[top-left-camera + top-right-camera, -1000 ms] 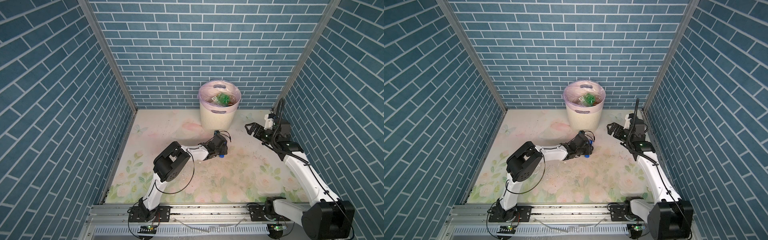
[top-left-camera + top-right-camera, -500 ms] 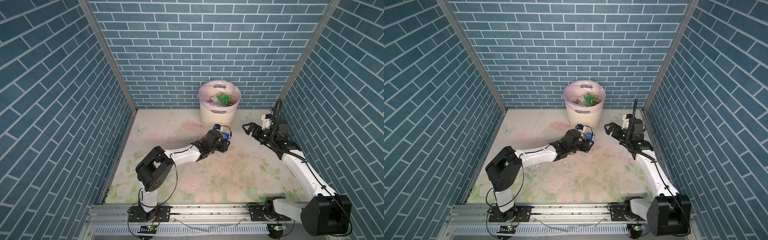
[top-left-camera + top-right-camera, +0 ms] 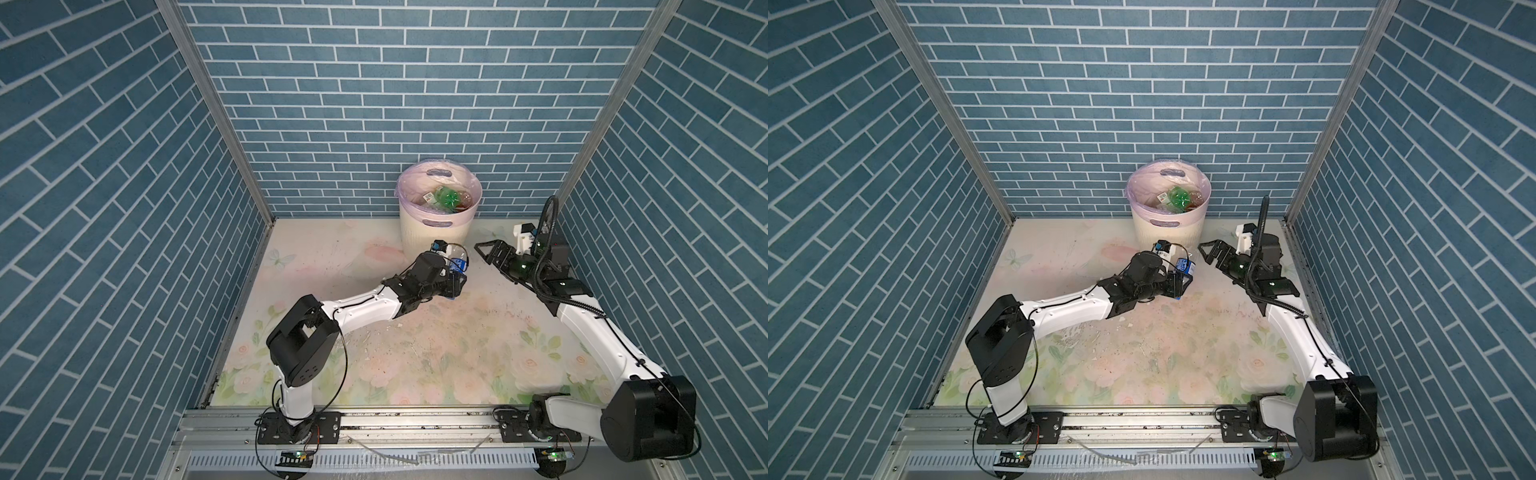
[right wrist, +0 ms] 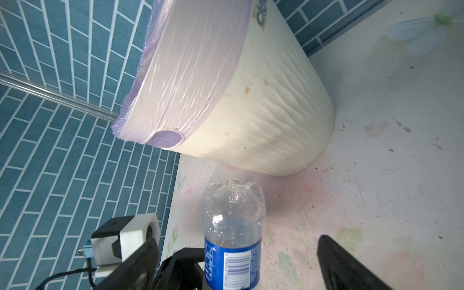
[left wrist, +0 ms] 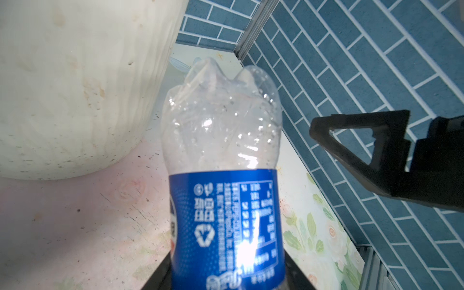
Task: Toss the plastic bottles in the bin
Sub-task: 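Lift the Pepsi bottle with the left gripper while the right gripper approaches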
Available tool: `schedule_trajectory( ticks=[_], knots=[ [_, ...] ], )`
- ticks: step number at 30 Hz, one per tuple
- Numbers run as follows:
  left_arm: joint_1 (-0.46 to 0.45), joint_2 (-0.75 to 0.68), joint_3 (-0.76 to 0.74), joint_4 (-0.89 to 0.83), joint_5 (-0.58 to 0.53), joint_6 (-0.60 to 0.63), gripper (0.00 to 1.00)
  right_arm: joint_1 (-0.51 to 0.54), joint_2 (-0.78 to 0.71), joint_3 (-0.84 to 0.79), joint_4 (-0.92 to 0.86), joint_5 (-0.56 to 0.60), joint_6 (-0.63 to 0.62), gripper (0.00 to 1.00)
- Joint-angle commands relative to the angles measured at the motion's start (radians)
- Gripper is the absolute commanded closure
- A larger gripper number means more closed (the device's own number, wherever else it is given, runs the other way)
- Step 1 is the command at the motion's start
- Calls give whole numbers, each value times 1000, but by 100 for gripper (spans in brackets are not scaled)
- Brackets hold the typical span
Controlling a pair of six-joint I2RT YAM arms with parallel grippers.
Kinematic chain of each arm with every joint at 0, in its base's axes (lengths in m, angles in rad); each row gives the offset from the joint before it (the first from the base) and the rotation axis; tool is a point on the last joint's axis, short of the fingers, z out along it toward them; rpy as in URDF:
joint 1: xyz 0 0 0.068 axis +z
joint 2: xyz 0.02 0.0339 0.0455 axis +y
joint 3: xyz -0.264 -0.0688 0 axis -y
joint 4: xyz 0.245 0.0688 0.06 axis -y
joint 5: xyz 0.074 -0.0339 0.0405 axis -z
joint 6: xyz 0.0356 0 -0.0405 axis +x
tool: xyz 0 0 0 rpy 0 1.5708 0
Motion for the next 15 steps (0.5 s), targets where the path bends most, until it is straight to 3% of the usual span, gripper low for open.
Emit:
schedule_trajectory(
  ticks=[1, 15],
  knots=[
    [-8, -1, 24, -14, 8, 17, 43, 18, 23, -21, 66, -24, 47, 3],
    [-27, -52, 19, 9, 11, 19, 44, 90, 136, 4, 125, -11, 80, 16]
  ],
)
